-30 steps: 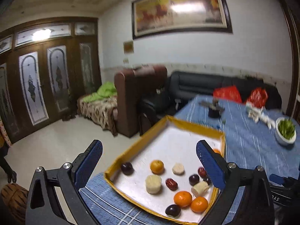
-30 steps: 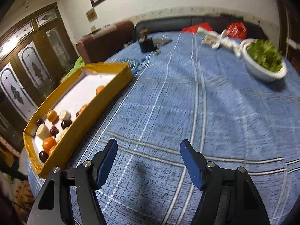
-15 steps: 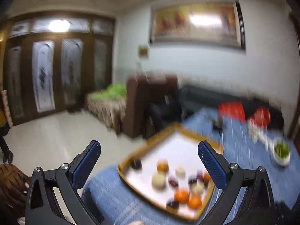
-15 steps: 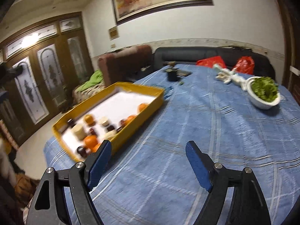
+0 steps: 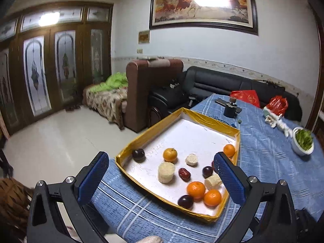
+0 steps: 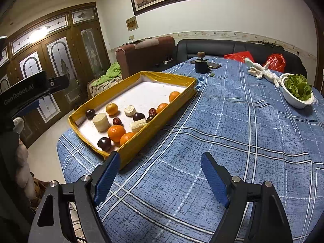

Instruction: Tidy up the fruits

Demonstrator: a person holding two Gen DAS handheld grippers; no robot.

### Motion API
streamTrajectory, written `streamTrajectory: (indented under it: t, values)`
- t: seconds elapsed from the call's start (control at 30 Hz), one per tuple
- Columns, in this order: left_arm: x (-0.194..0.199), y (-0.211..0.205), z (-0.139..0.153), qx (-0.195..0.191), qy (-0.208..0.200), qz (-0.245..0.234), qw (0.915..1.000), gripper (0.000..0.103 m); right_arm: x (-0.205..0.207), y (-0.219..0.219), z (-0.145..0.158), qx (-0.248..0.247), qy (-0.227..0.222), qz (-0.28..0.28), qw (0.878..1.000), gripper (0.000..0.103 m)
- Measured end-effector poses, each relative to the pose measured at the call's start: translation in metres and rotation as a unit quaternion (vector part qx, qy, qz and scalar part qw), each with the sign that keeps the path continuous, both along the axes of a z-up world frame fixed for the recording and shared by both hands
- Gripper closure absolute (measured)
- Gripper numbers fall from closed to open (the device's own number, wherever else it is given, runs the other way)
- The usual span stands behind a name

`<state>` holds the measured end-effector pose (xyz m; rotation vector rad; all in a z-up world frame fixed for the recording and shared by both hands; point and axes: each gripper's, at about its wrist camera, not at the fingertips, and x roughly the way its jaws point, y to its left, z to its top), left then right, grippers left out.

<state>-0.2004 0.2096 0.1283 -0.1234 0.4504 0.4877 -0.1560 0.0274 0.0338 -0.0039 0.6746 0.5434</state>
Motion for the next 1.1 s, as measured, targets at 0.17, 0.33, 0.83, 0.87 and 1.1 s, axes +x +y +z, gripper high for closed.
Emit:
streamTrajectory:
  t: [0.17, 0.33, 0.83, 0.87, 1.1]
  values:
    - [0.006, -0.017, -0.008, 0.055, 0.018, -0.006, 0.9983, 0.0, -0.001, 0.007, -0.004, -0.01, 0.006, 0.007, 1.0, 0.017]
    - [0.012, -0.019, -0.014, 0.039, 0.035, -0.021, 0.9984, 0.0, -0.002, 0.01, -0.007, -0.017, 0.008, 0.012, 1.0, 0.017]
    - [0.026, -0.016, -0.035, 0.001, 0.08, -0.041, 0.9959, 0.0, 0.002, 0.012, -0.012, -0.025, 0.02, 0.01, 0.999, 0.015]
    - [0.026, -0.016, -0.037, -0.002, 0.081, -0.041, 0.9958, 0.0, 0.003, 0.013, -0.013, -0.028, 0.021, 0.01, 0.999, 0.015]
    - [0.028, -0.012, -0.042, -0.014, 0.084, -0.044, 0.9954, 0.0, 0.009, 0.022, -0.015, -0.08, 0.021, -0.01, 0.996, 0.015]
